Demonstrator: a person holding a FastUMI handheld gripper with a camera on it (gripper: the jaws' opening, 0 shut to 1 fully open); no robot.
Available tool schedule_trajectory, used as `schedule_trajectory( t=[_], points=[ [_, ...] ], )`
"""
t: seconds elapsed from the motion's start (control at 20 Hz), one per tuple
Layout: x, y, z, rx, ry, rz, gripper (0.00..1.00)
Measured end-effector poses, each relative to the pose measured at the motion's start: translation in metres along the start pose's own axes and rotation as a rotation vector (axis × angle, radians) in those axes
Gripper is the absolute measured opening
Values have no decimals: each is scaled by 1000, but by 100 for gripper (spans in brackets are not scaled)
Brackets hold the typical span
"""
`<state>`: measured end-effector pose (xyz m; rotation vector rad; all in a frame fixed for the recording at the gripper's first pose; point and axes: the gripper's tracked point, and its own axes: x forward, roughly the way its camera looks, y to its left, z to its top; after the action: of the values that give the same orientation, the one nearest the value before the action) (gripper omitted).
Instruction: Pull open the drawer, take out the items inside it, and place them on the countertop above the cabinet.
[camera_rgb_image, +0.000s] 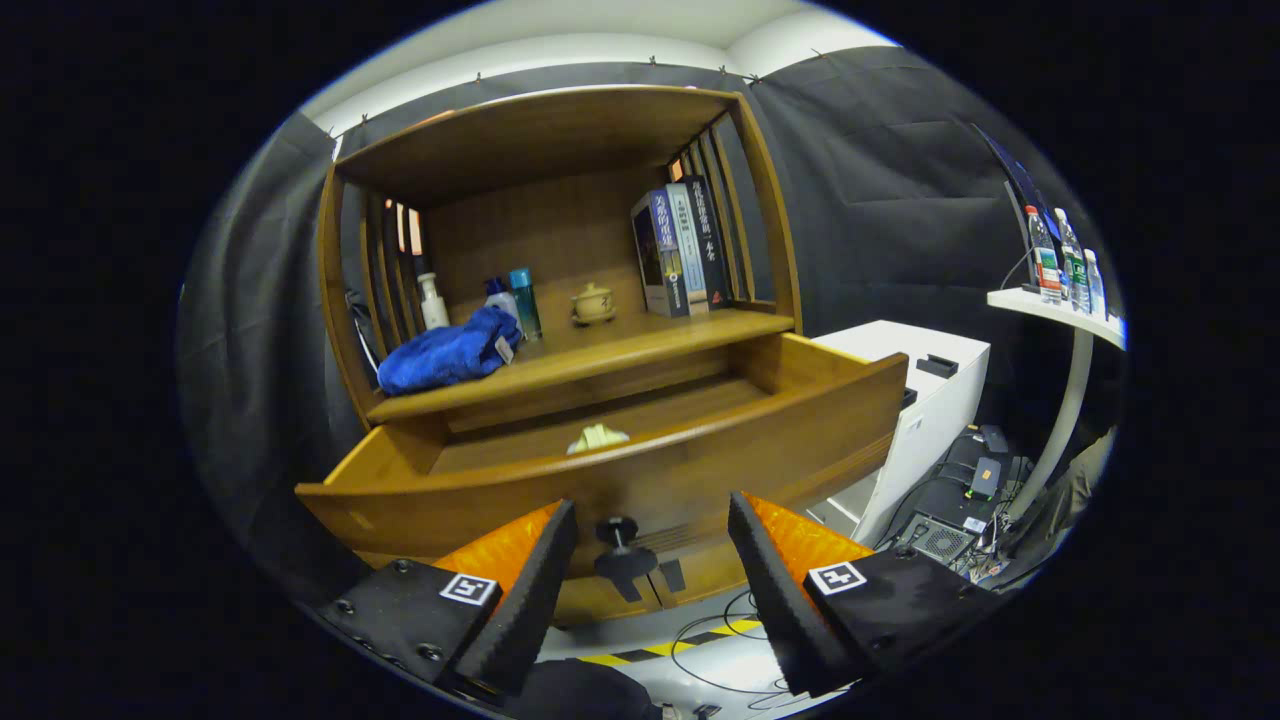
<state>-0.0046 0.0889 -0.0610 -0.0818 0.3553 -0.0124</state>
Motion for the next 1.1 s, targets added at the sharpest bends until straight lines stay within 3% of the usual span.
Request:
schedule_trajectory(
  t=[0.15,0.5,0.7,0.95,1.1],
  points=[
    [8,7,35,2,-2,-20,98],
    [86,35,60,-58,216,3,99],
    [140,50,46,-103,369,61,99],
    [181,33,7,-184,584,22,99],
    [185,34,-9,-207,666,29,85]
  ],
)
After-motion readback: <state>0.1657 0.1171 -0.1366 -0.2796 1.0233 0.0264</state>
